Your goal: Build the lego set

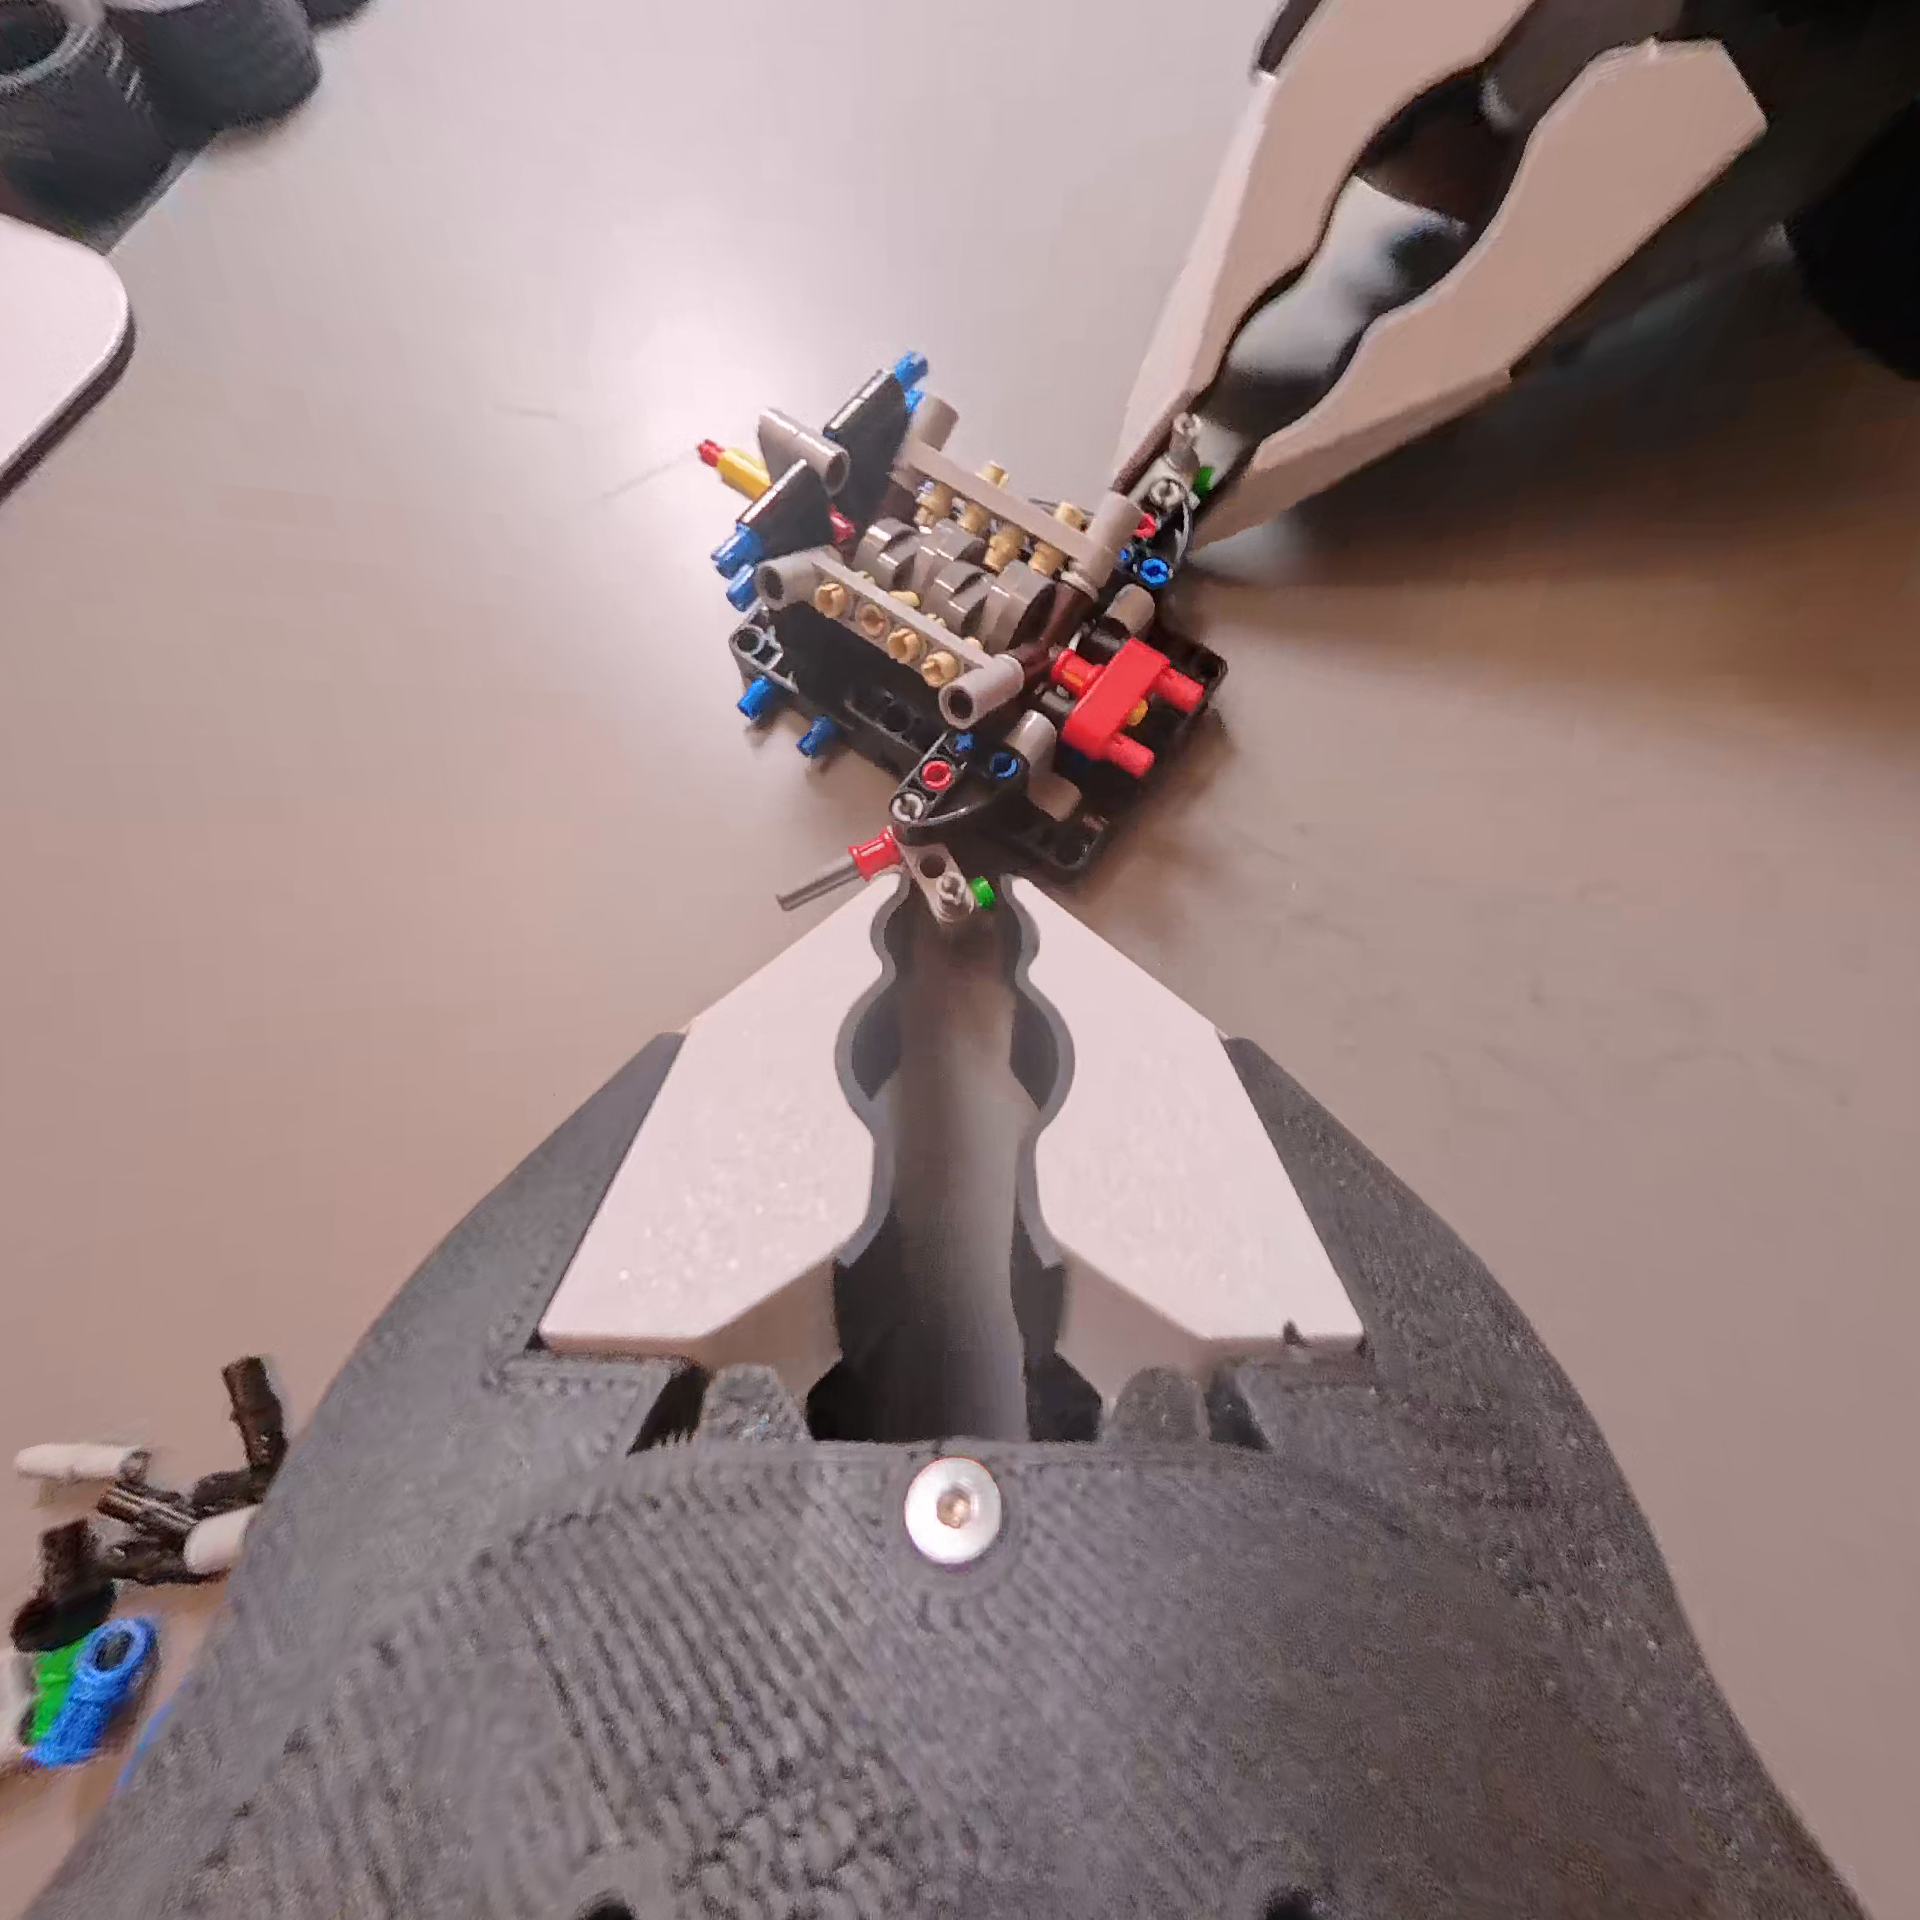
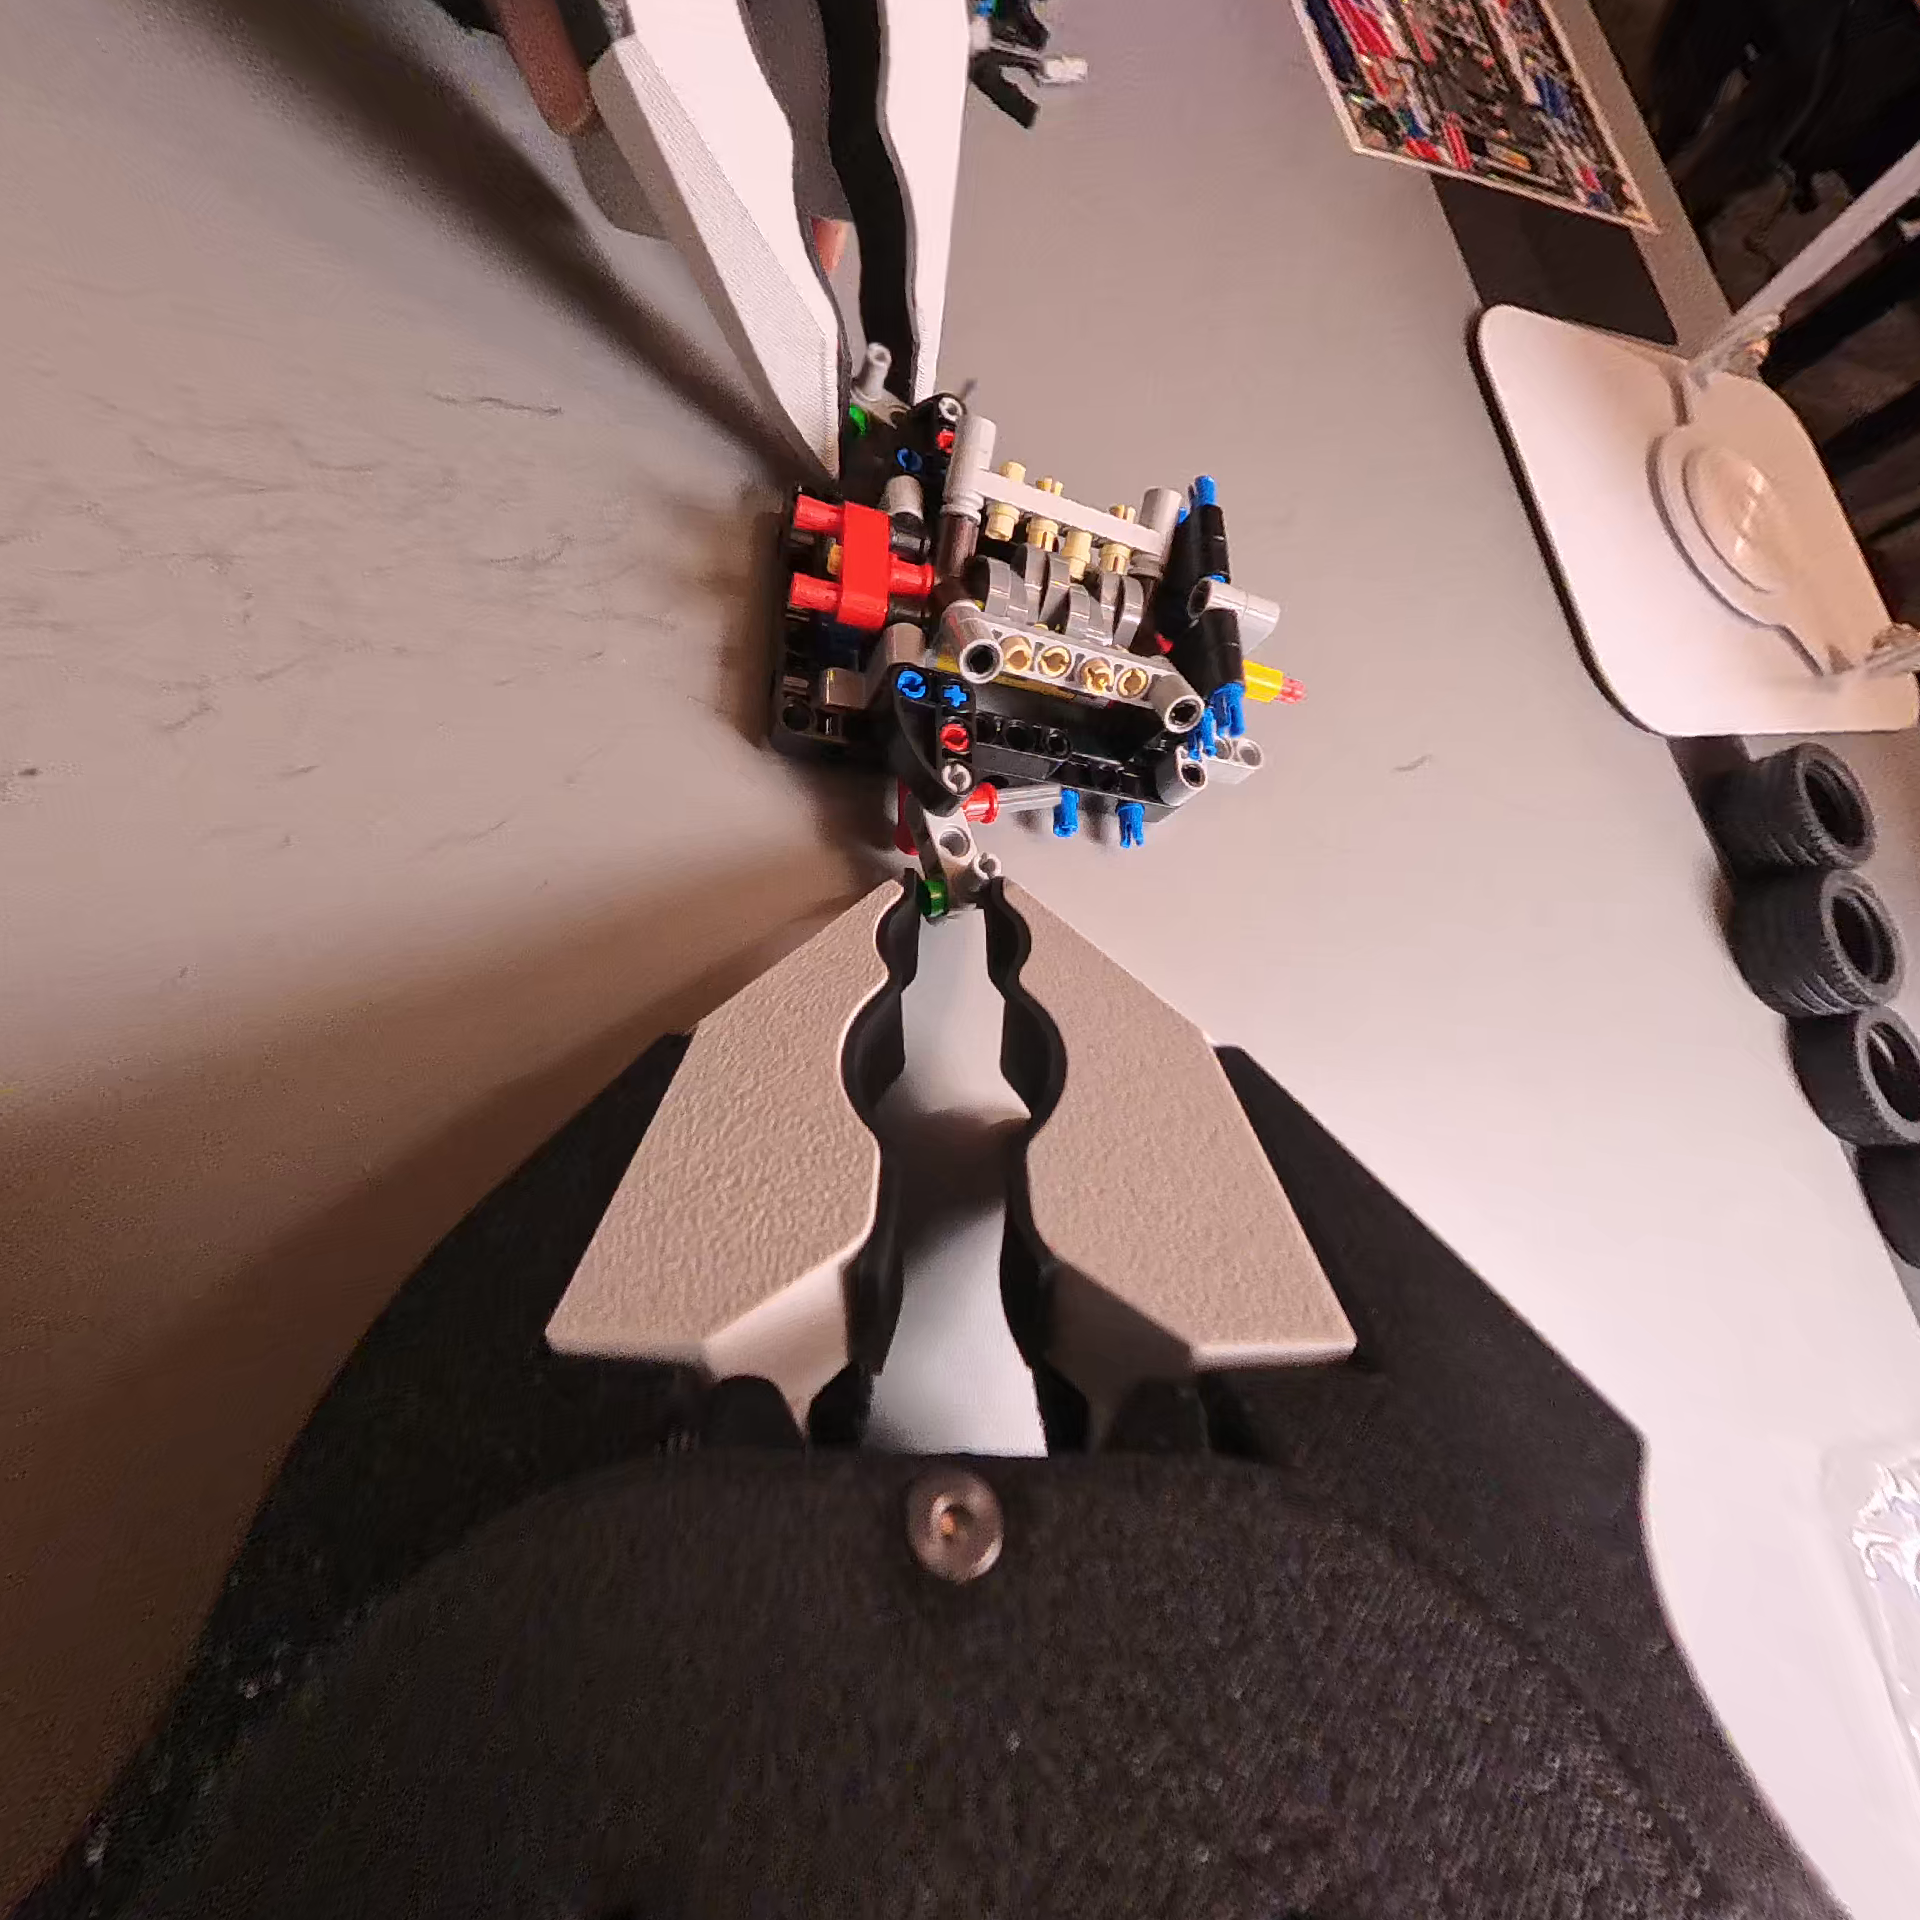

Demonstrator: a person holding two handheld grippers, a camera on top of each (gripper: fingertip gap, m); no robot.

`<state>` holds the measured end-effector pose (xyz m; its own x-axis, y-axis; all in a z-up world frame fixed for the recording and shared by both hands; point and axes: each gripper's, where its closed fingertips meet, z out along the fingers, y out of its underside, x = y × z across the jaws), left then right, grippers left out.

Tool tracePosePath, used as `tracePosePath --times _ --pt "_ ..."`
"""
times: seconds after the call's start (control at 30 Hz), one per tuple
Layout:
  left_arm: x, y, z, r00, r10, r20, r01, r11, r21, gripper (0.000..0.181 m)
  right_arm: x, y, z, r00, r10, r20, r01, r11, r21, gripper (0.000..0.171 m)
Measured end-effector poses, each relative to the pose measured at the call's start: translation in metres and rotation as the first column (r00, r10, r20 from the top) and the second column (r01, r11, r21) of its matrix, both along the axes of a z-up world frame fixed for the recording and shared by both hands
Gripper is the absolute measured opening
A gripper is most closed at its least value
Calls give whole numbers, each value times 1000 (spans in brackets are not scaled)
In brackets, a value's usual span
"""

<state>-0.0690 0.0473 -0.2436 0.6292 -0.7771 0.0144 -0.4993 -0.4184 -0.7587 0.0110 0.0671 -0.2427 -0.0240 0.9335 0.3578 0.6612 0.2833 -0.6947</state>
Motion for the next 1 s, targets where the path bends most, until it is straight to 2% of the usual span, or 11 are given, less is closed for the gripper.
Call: tracePosePath --times 0.03,0.17,0.27,0.43,1.0 --pt "0 -4 -1 999 -45 -21 45 999 18 13 0 -2 0 1000 18 -3 -18 1000 -6 11" --pt "3 -26 -1 970 -242 -32 243 969 36 13 3 -11 0 997 76 -8 -77 997 -26 11" --pt "8 -43 0 940 -341 27 341 940 10 12 3 -9 0 998 69 -10 -69 997 -25 11" --pt "15 -61 0 891 -453 18 452 892 17 12 2 -12 0 997 82 -11 -82 996 -20 11" --pt "-5 -26 0 964 -264 -20 265 963 57 10 2 -18 0 995 96 1 -96 995 -29 11"
